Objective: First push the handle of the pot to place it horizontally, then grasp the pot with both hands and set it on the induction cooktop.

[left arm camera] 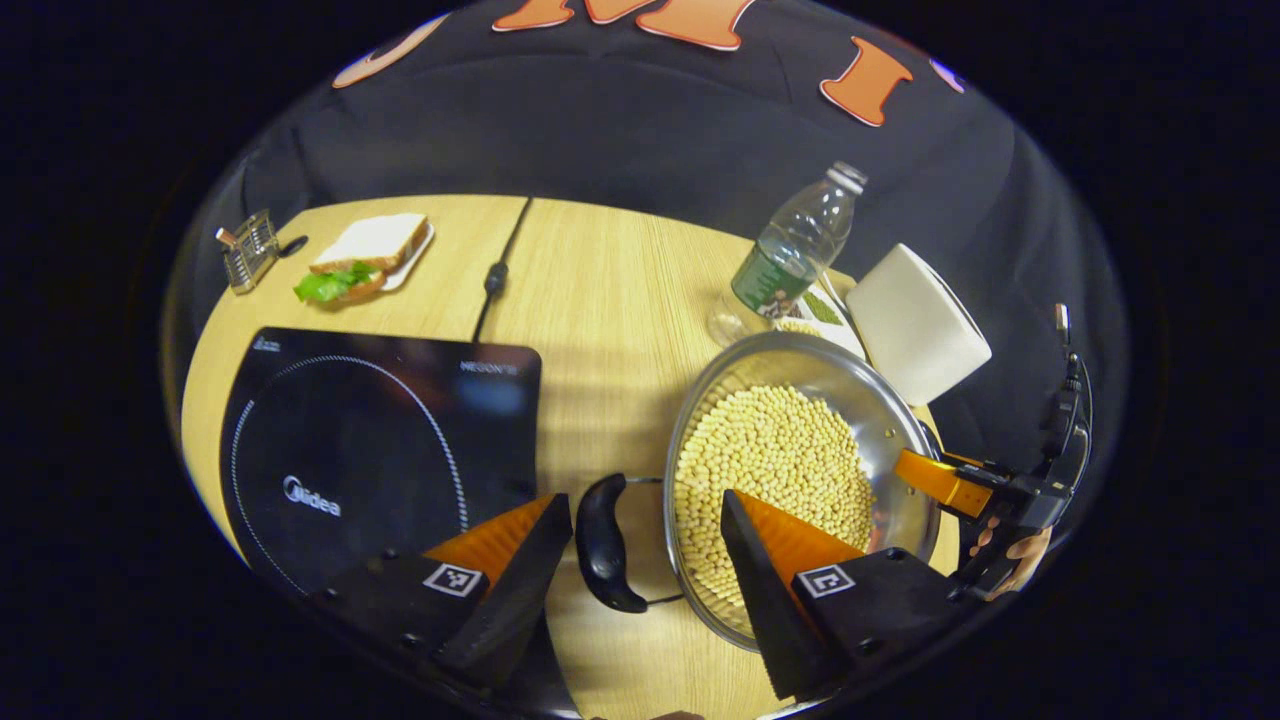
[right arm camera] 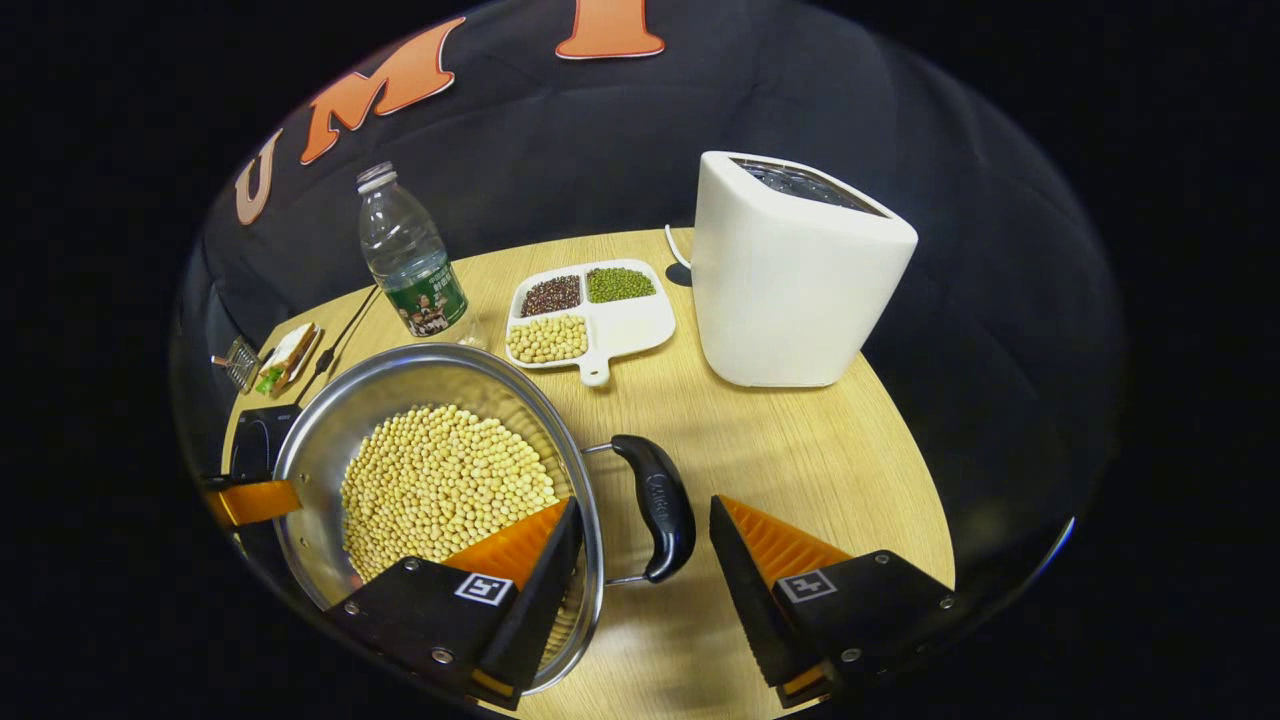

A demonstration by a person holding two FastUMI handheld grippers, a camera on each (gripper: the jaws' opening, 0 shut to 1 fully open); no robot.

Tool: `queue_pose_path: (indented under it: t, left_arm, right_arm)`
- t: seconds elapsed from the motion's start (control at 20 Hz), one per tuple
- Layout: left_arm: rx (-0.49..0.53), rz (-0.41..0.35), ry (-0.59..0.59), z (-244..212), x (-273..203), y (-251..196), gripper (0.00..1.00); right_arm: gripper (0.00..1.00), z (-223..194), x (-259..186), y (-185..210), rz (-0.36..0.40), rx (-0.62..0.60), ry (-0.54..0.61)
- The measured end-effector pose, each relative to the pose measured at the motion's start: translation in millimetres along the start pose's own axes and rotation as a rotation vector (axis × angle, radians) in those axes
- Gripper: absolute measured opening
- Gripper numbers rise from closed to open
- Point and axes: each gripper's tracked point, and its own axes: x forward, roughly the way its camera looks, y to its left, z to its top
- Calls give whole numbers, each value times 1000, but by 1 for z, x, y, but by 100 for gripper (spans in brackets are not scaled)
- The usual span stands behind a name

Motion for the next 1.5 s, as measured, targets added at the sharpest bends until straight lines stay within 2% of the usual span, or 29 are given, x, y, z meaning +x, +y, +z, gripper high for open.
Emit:
queue_pose_path:
  t: [0.2,0.35,0.45,0.5,0.6,0.65,0.7,1.0,1.15,1.5]
  left_arm:
    - [48,37,-42,4,5,0,98]
    - [130,88,-84,6,12,1,98]
    - [176,108,-123,10,20,-2,100]
    - [193,110,-143,14,22,-6,97]
    - [234,110,-180,20,30,-10,100]
    - [259,117,-193,22,34,-7,96]
    - [272,133,-209,24,36,-4,97]
    - [220,147,-222,24,52,4,92]
    - [188,153,-260,31,51,5,81]
    - [212,186,-310,35,48,7,77]
  right_arm:
    - [82,-1,1,-1,-7,-13,0]
    - [81,-8,3,3,-2,-14,19]
    - [74,-11,3,-2,-21,-28,18]
    - [70,-11,2,-6,-27,-28,15]
    - [69,-12,1,-12,-34,-3,19]
    - [69,-12,2,-14,-32,7,20]
    - [69,-12,2,-14,-30,15,17]
    - [68,-9,6,-12,-58,20,-12]
    - [67,-8,7,-10,-53,13,-33]
    - [53,-11,4,-5,-24,74,-56]
